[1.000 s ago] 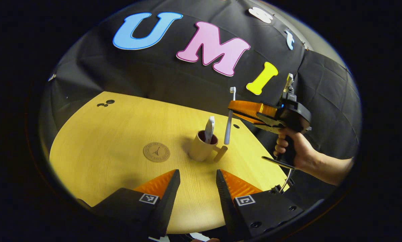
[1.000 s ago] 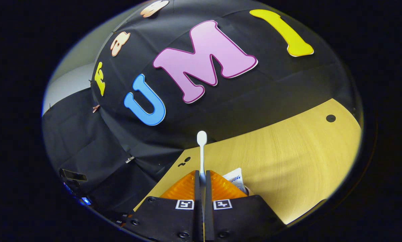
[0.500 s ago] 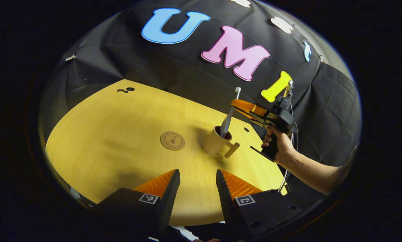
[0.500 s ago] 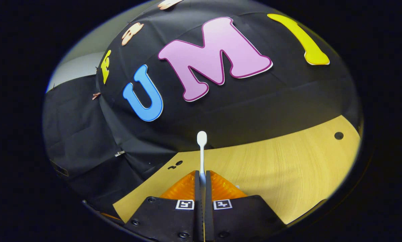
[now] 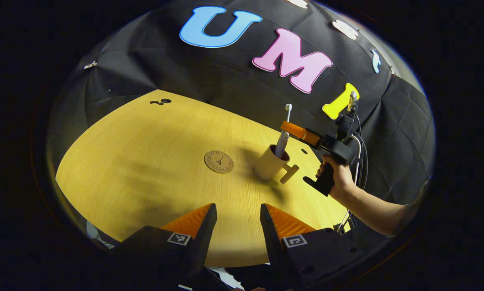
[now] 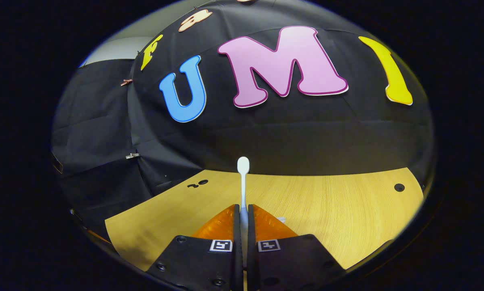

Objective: Put the toothbrush and toothpaste on the desktop into the cup, then pick up the cup and place it on the coaster on the desktop.

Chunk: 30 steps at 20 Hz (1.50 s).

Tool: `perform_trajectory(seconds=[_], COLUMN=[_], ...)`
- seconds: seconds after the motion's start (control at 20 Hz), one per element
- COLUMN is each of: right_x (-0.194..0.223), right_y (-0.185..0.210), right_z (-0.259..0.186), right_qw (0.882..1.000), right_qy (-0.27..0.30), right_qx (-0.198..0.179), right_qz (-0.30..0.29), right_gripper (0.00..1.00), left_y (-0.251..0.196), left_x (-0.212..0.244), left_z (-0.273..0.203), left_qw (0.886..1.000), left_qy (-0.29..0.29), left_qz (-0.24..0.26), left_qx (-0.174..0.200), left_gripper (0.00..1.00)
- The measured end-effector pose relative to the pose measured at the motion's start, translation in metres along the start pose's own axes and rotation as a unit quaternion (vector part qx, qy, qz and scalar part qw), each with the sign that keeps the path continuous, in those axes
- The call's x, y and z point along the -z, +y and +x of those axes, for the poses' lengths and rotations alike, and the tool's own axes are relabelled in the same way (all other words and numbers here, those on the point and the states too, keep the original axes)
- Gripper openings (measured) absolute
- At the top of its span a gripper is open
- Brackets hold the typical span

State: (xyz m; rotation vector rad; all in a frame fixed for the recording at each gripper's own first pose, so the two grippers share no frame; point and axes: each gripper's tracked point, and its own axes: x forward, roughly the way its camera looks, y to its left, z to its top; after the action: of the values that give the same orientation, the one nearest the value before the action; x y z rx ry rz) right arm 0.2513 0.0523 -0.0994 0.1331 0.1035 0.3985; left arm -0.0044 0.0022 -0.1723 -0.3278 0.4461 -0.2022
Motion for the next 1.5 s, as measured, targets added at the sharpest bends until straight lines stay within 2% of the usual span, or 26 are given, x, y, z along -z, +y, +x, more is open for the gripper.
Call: perform_trajectory(seconds=[0.25,0.5,0.65,0.7,0.75,0.8,0.95,1.0,1.3,1.35,1.4,1.45,1.5], right_x=[0.0,-0.001,-0.002,-0.002,-0.003,-0.003,-0.003,-0.006,-0.022,-0.023,-0.022,-0.018,-0.011], right_y=[-0.003,-0.012,-0.012,-0.011,-0.01,-0.009,-0.001,0.002,0.007,0.005,0.002,-0.001,-0.005], right_z=[-0.007,-0.017,-0.021,-0.023,-0.025,-0.027,-0.036,-0.041,-0.071,-0.076,-0.081,-0.087,-0.092], right_qw=[1.0,1.0,0.999,0.999,0.999,0.999,0.999,0.998,0.997,0.997,0.997,0.996,0.995], right_qy=[0.006,0.015,0.022,0.024,0.027,0.03,0.037,0.037,0.035,0.037,0.043,0.055,0.071], right_qx=[0.013,0.024,0.024,0.022,0.021,0.02,0.012,0.006,0.004,0.008,0.013,0.021,0.028], right_qz=[-0.001,0.004,0.013,0.018,0.024,0.028,0.034,0.04,0.066,0.068,0.066,0.064,0.063], right_gripper=[0.11,0.13,0.22,0.22,0.14,0.26,0.27,0.37,0.45,0.36,0.47,0.36,0.38], left_y=[-0.007,-0.001,0.001,0.001,0.001,0.001,-0.002,-0.003,-0.011,-0.012,-0.013,-0.014,-0.014], left_x=[-0.004,-0.003,-0.001,-0.002,-0.001,-0.002,-0.002,-0.003,-0.003,-0.003,-0.004,-0.005,-0.009], left_z=[0.002,0.0,-0.002,-0.003,-0.003,-0.004,-0.006,-0.007,-0.011,-0.011,-0.011,-0.012,-0.013], left_qw=[1.0,1.0,1.0,1.0,1.0,1.0,1.0,1.0,1.0,1.0,1.0,1.0,1.0], left_qy=[-0.003,-0.002,0.0,0.0,0.0,-0.001,-0.003,-0.003,-0.007,-0.008,-0.008,-0.01,-0.013], left_qz=[0.008,0.002,0.003,0.004,0.005,0.006,0.01,0.012,0.017,0.017,0.017,0.016,0.016], left_qx=[0.012,0.006,0.002,0.002,0.002,0.002,0.005,0.006,0.012,0.013,0.016,0.017,0.018], left_gripper=[0.68,0.68,0.68,0.68,0.68,0.68,0.68,0.68,0.68,0.68,0.68,0.68,0.68])
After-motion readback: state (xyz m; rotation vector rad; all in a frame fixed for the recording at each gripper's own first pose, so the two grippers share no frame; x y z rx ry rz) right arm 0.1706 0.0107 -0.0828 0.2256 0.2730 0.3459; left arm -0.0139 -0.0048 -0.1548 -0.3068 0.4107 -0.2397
